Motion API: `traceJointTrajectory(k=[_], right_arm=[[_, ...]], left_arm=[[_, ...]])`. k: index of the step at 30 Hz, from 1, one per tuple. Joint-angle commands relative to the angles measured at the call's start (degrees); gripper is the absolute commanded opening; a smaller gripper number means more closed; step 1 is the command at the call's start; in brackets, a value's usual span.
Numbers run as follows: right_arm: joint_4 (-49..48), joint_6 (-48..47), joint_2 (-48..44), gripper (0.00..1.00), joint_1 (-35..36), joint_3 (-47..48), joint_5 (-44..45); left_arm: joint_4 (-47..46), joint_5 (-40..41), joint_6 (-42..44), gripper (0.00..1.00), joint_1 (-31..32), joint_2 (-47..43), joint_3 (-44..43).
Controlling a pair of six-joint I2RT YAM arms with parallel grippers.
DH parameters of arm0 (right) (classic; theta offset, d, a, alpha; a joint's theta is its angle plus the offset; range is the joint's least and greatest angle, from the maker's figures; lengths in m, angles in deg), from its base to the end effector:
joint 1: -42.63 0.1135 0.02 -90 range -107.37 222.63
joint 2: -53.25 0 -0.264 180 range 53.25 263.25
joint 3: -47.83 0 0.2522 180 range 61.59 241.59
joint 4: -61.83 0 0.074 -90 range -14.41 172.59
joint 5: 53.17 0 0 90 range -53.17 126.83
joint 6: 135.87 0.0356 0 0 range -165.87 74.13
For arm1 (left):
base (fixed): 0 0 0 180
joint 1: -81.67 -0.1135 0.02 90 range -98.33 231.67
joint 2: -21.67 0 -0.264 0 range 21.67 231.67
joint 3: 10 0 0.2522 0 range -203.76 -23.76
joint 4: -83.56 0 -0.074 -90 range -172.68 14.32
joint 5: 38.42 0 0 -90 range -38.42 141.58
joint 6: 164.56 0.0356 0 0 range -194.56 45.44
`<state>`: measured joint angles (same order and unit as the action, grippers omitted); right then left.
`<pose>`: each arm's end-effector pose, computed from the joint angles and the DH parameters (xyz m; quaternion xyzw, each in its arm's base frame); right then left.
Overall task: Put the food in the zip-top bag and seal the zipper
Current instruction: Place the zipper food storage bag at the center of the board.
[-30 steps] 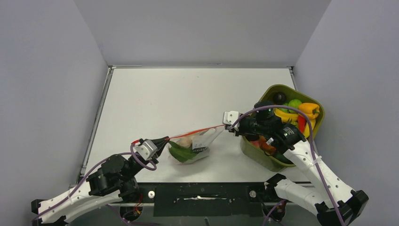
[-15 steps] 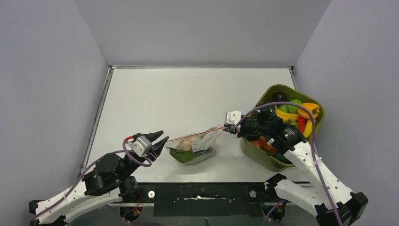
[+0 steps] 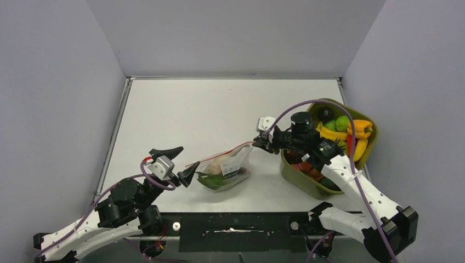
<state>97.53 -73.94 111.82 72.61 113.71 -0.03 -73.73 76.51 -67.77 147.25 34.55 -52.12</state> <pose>0.1822 0.1298 0.3221 -0.5369 0.6340 0.2796 0.4813 0.0502 -0.0742 0.3076 0.2538 0.6197 -0.2325 0.7054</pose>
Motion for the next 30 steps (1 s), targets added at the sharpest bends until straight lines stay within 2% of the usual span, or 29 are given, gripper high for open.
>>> traceJointTrajectory(k=[1, 10, 16, 30], right_arm=[[-6.82, 5.1, 3.39, 0.0, -0.42, 3.91, 2.62], [-10.5, 10.13, 15.65, 0.0, -3.02, 11.35, 13.9], [-16.04, 11.8, 23.67, 0.0, -8.66, 16.34, 15.0], [-19.93, 11.25, 41.47, 0.0, -20.32, 30.83, 16.75]], left_arm=[[-0.72, 1.76, -0.76, 0.7, -0.16, 0.44, -3.26], [-0.85, 2.34, -2.79, 0.71, -0.1, -0.62, -1.89], [-0.91, 3.93, -4.06, 0.72, -0.1, -2.04, -0.92], [-0.06, 3.53, -4.4, 0.73, -0.11, -1.73, -0.9]])
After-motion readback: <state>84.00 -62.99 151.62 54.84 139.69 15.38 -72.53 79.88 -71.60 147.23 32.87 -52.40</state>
